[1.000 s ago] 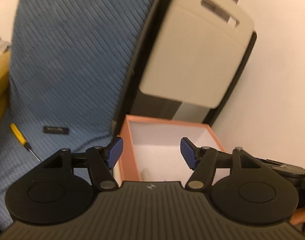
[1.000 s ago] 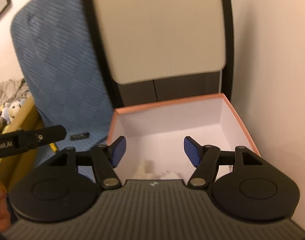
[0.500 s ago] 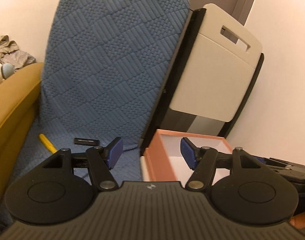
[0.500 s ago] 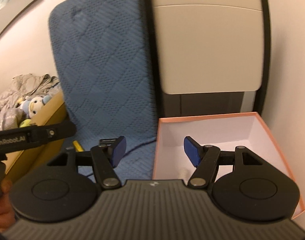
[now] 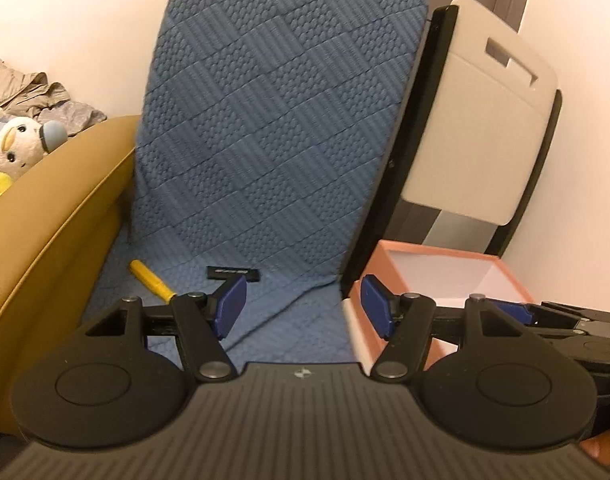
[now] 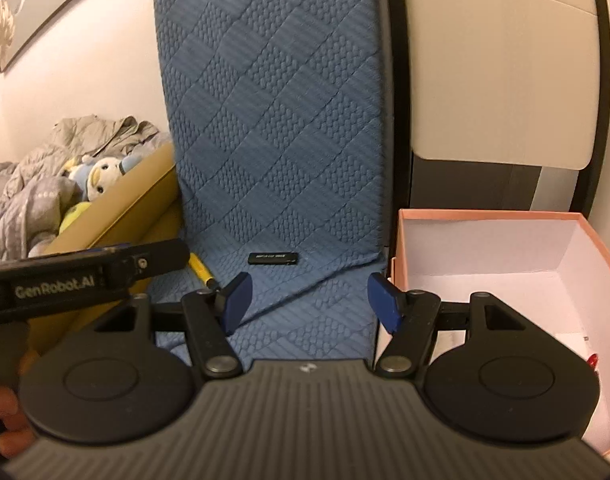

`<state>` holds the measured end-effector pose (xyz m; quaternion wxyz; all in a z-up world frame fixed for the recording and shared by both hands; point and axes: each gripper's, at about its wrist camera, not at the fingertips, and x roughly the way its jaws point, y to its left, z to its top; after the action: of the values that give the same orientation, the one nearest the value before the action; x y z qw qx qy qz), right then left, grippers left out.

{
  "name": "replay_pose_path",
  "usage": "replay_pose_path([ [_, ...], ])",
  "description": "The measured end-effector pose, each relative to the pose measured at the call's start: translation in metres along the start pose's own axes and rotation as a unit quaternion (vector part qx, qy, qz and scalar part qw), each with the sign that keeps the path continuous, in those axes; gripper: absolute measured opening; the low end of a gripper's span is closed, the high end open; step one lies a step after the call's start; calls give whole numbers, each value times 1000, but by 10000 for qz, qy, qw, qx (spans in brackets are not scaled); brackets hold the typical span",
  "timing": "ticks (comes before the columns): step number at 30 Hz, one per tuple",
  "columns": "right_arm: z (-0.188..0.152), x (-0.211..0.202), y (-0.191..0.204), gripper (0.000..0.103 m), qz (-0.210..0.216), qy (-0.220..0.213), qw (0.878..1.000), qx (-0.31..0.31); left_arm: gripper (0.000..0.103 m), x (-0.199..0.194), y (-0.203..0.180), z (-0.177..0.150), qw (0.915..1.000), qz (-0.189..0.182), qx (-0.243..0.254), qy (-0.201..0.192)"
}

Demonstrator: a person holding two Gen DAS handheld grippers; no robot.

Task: Organize rigid objects
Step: 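Move both tools back toward the screwdriver and black USB stick on the cushion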

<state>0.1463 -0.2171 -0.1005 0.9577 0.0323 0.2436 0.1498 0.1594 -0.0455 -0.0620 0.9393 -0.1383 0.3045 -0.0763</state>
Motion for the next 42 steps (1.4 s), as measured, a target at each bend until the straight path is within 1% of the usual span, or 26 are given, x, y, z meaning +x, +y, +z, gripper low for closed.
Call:
replay_pose_path([
  [7, -17, 15, 10, 66, -82, 156, 9998, 16, 69, 1, 28, -10, 9998, 61, -172, -6],
  [15, -31, 24, 16, 66, -144, 213, 9996, 83, 69, 5, 49, -28, 9997, 156, -181, 90],
  [21, -38, 34, 11, 66, -233, 218, 9993, 211, 69, 16, 56, -41, 9995, 232, -115, 196],
  [25, -34, 46, 2, 66, -335, 167, 9989, 294, 69, 31, 58, -46, 9993, 237, -38, 287],
  [29, -27, 58, -3, 66, -278, 15, 9992, 297, 69, 54, 60, -47, 9989, 253, -54, 403],
  [33, -18, 75, -7, 66, -175, -19, 9993, 340, 69, 73, 65, -44, 9986, 237, -173, 440],
  [37, -3, 95, -6, 66, 47, 107, 9996, 270, 69, 97, 68, -44, 9977, 447, -33, 515],
  [40, 5, 109, -5, 66, 297, 226, 9989, 274, 69, 117, 76, -44, 9969, 429, -187, 638],
  [42, 10, 120, -4, 66, 415, 303, 9984, 238, 69, 132, 82, -43, 9959, 505, -244, 703],
])
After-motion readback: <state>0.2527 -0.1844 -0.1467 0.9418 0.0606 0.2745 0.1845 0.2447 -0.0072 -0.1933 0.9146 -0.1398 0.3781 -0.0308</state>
